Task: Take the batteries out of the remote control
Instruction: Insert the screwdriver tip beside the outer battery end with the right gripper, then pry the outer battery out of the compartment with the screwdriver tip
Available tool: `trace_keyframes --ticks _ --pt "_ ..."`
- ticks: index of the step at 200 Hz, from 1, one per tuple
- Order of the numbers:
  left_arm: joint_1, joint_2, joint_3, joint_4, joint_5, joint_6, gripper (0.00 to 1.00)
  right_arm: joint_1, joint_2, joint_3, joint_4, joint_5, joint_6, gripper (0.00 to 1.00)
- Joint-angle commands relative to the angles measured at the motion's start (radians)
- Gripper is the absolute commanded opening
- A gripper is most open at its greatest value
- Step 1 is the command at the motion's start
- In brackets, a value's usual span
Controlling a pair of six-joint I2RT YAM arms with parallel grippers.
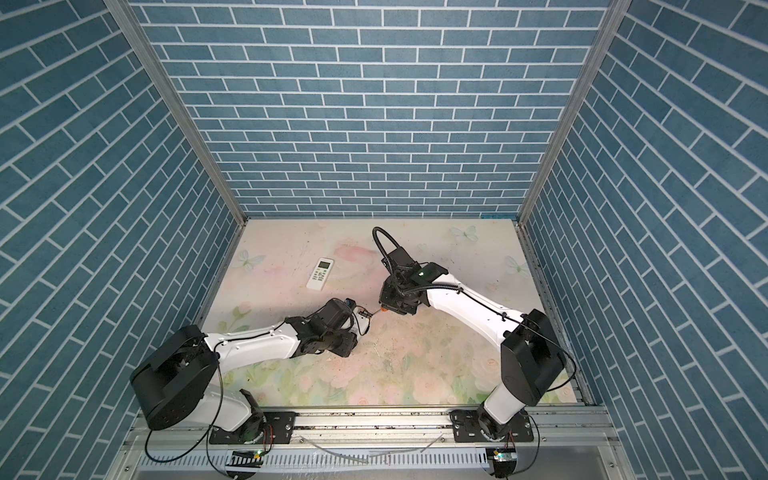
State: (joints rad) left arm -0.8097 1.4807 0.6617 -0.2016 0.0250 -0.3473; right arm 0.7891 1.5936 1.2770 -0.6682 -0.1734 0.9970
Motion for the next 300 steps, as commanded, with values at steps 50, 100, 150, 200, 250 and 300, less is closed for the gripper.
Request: trace_keyframes --ticks 50,100,150,200,250,300 --pt "-0.028 0.055 -0.018 -0.078 0.070 0.028 0.46 0.002 0.018 -0.061 0.235 -0.124 0.068 0.00" --pt "-0.037 0.056 -0.017 -0.078 0.064 0.031 0.45 -0.005 0.005 -0.109 0.312 -0.161 0.111 0.00" --pt "-0.045 0.060 -0.016 -0.076 0.062 0.034 0.44 -0.011 -0.012 -0.148 0.384 -0.198 0.149 0.00" --pt "-0.051 0.061 -0.017 -0.075 0.062 0.034 0.44 -0.013 -0.037 -0.159 0.397 -0.206 0.157 0.00" --pt "-0.055 0.061 -0.016 -0.073 0.065 0.033 0.43 -0.015 -0.060 -0.162 0.418 -0.217 0.159 0.00" --pt "-0.060 0.059 -0.017 -0.072 0.064 0.031 0.43 -0.027 -0.082 -0.197 0.470 -0.239 0.185 0.00"
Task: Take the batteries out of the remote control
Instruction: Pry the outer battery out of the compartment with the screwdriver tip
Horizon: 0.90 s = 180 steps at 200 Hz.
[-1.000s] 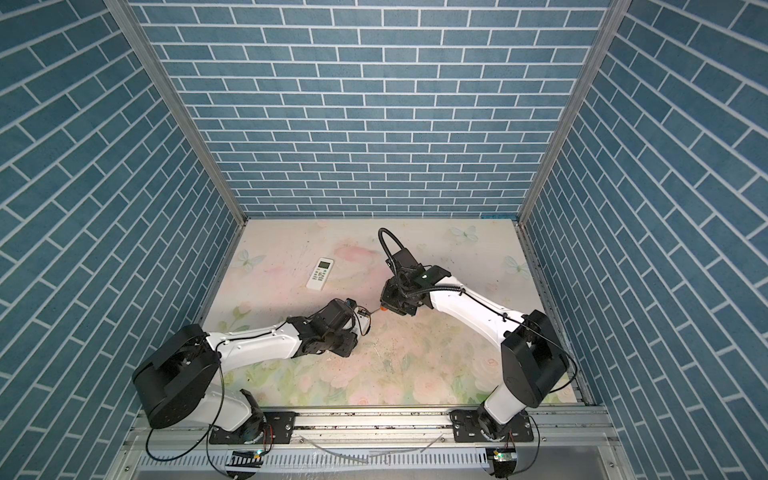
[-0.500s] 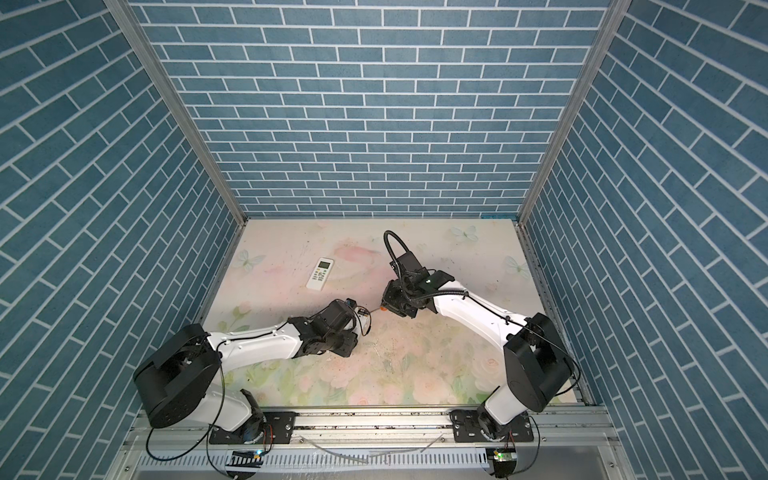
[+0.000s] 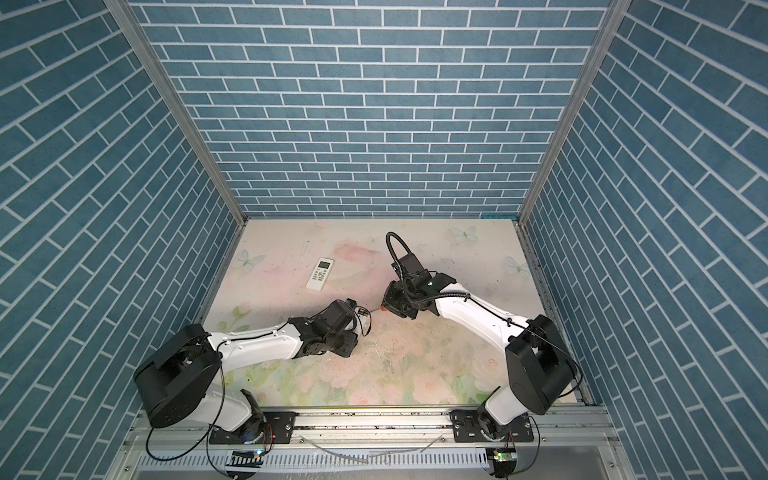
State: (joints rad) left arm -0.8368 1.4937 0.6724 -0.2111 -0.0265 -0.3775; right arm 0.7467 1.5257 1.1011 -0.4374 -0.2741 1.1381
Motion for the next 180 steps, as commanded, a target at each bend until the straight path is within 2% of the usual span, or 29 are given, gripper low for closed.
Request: trace_keyframes --ticks 1,40,69,88,124,180 --pt "-0.033 0.046 -0.028 -0.062 0.115 0.061 0.43 0.016 -0.015 -0.022 0.240 -0.139 0.044 0.00" --pt "-0.037 0.045 -0.027 -0.060 0.117 0.063 0.43 0.003 -0.036 -0.027 0.212 -0.144 0.026 0.00" --pt "-0.039 0.045 -0.014 -0.066 0.122 0.082 0.43 0.005 -0.019 0.070 -0.015 -0.097 -0.099 0.00" --pt "-0.039 0.046 -0.004 -0.072 0.121 0.096 0.42 0.006 -0.004 0.111 -0.095 -0.096 -0.146 0.00" --pt "-0.039 0.051 0.005 -0.077 0.119 0.111 0.42 0.018 0.026 0.136 -0.136 -0.119 -0.178 0.00" --pt "-0.039 0.049 0.000 -0.078 0.117 0.106 0.42 0.022 0.021 0.177 -0.225 -0.050 -0.213 0.00"
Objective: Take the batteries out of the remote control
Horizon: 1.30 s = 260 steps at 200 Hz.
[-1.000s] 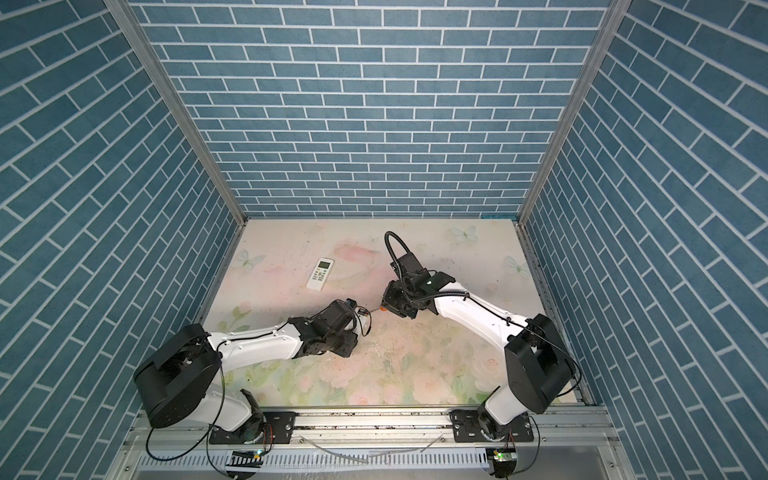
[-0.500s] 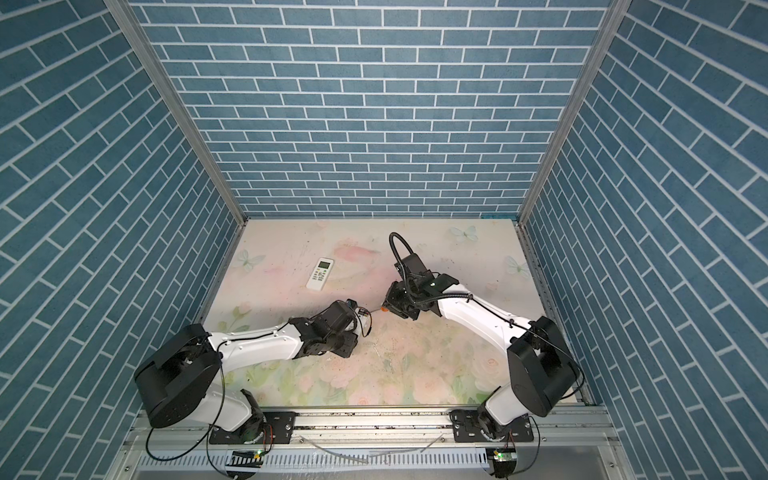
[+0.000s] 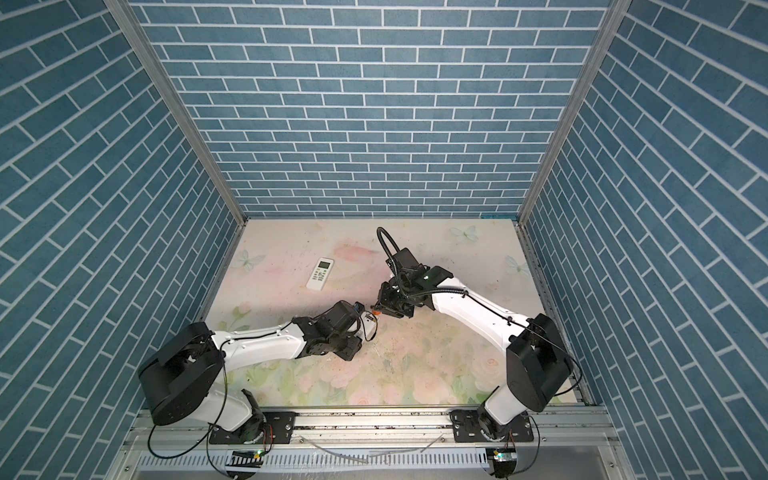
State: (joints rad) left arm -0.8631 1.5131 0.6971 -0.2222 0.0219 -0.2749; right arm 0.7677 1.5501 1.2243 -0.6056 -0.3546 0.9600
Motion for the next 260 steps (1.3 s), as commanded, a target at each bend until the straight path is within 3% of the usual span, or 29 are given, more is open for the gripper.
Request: trace_keyframes --ticks 1,86,159,203,238,260 --pt "-0.013 0.029 -0.025 -0.067 0.069 0.003 0.42 0.001 -0.004 0.053 -0.058 0.032 -0.035 0.00" --pt "-0.013 0.022 -0.012 -0.074 0.061 0.027 0.42 -0.019 -0.073 0.076 -0.181 0.131 -0.106 0.00" --pt "-0.015 0.021 -0.003 -0.067 0.062 0.060 0.41 -0.060 -0.074 0.100 -0.233 0.119 -0.177 0.00" --pt "-0.025 0.025 0.028 -0.048 0.084 0.121 0.41 -0.137 -0.076 0.149 -0.284 0.058 -0.352 0.00" --pt "-0.033 0.034 0.058 -0.058 0.075 0.181 0.39 -0.218 -0.056 0.176 -0.356 -0.157 -0.578 0.00" --pt "-0.033 0.034 0.081 -0.067 0.070 0.217 0.38 -0.234 -0.017 0.196 -0.428 -0.185 -0.726 0.00"
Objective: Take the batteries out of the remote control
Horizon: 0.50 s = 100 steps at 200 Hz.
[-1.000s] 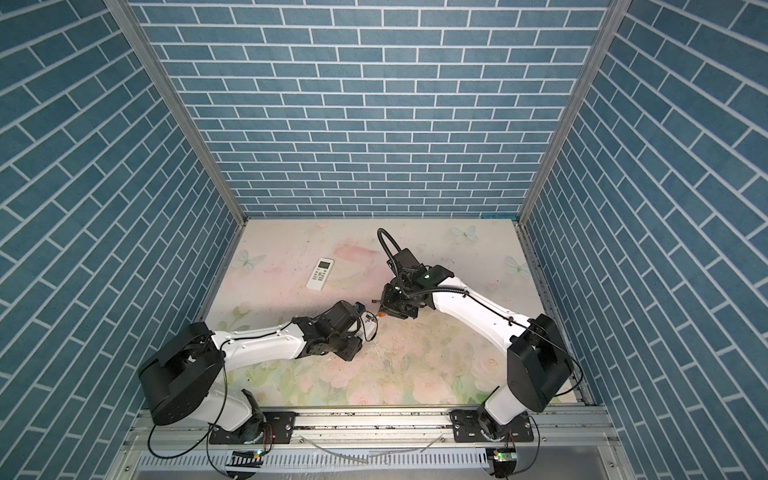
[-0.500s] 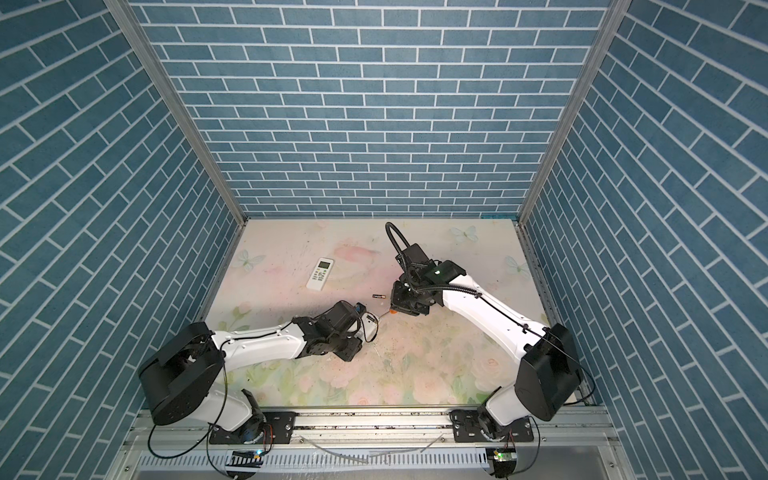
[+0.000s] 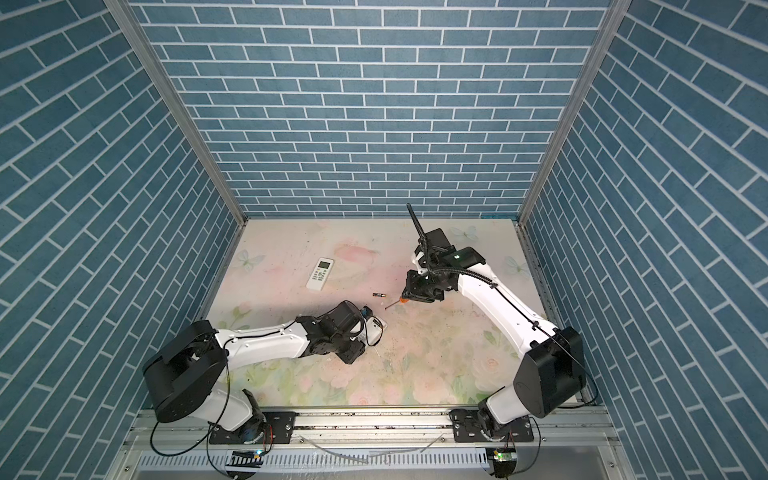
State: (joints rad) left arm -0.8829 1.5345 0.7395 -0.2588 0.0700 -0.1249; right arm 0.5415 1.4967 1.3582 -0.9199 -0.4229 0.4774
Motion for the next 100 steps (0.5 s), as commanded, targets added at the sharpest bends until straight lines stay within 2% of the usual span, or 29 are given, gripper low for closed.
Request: trace_keyframes --ticks 1,33,70,100 --pt "-0.013 0.013 0.040 -0.031 0.021 0.069 0.38 -0.008 0.038 0.062 -0.116 -0.116 -0.249 0.00" --pt "-0.013 0.018 0.086 -0.063 0.006 0.145 0.35 -0.034 0.044 0.029 -0.140 -0.161 -0.412 0.00" --pt "-0.013 0.049 0.123 -0.103 0.019 0.227 0.29 -0.075 -0.026 -0.068 -0.136 -0.109 -0.535 0.00" --pt "-0.013 0.090 0.169 -0.133 0.038 0.269 0.26 -0.145 -0.058 -0.111 -0.134 -0.138 -0.600 0.00"
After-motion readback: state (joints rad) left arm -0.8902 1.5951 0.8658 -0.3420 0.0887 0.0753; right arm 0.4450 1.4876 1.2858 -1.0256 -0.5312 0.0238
